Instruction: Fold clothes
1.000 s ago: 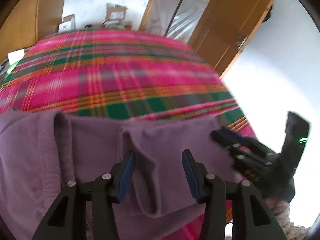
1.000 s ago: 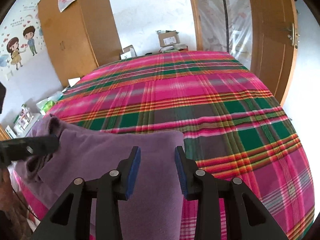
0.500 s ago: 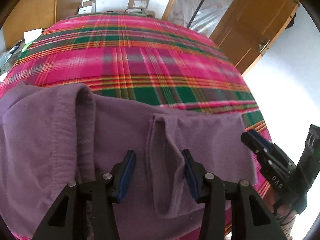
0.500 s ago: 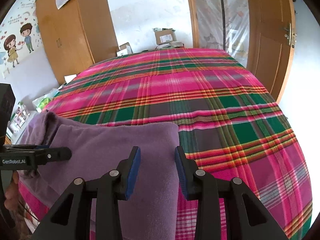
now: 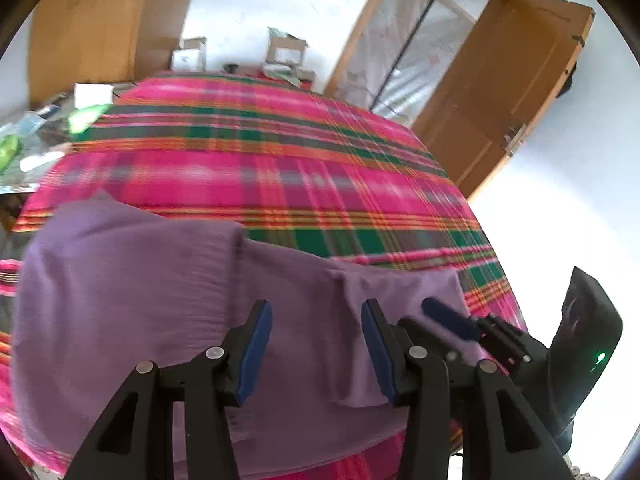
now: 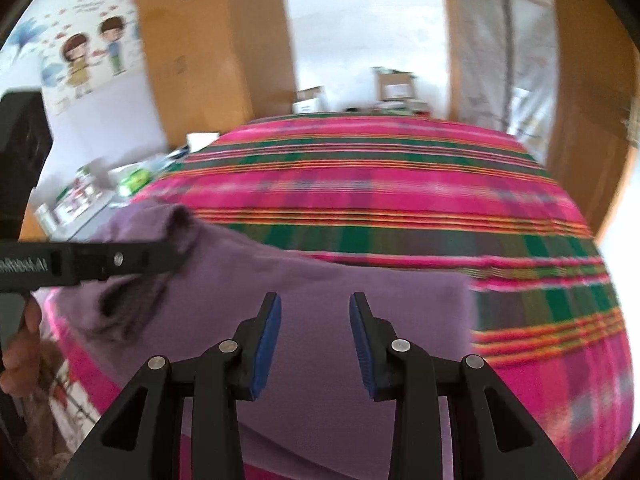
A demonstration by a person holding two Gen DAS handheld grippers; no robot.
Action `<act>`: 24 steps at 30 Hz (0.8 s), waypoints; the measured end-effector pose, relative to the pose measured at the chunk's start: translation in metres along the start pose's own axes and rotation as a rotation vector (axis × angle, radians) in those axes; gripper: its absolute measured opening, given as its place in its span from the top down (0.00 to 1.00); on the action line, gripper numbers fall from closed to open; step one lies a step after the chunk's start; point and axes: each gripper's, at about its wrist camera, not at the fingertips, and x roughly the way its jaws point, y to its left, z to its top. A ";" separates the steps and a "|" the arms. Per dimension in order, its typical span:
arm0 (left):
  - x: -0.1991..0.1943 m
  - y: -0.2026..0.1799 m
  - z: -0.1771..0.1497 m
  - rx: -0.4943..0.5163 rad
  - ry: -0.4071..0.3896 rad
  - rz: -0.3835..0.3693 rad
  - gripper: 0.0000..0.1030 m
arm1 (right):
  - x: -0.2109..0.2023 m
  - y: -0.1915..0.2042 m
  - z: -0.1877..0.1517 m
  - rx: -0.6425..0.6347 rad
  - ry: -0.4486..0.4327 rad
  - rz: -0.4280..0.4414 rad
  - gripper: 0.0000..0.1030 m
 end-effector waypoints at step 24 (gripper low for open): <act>-0.077 0.162 -0.051 -0.351 -0.130 0.186 0.54 | 0.045 0.063 0.038 -0.147 0.067 0.125 0.65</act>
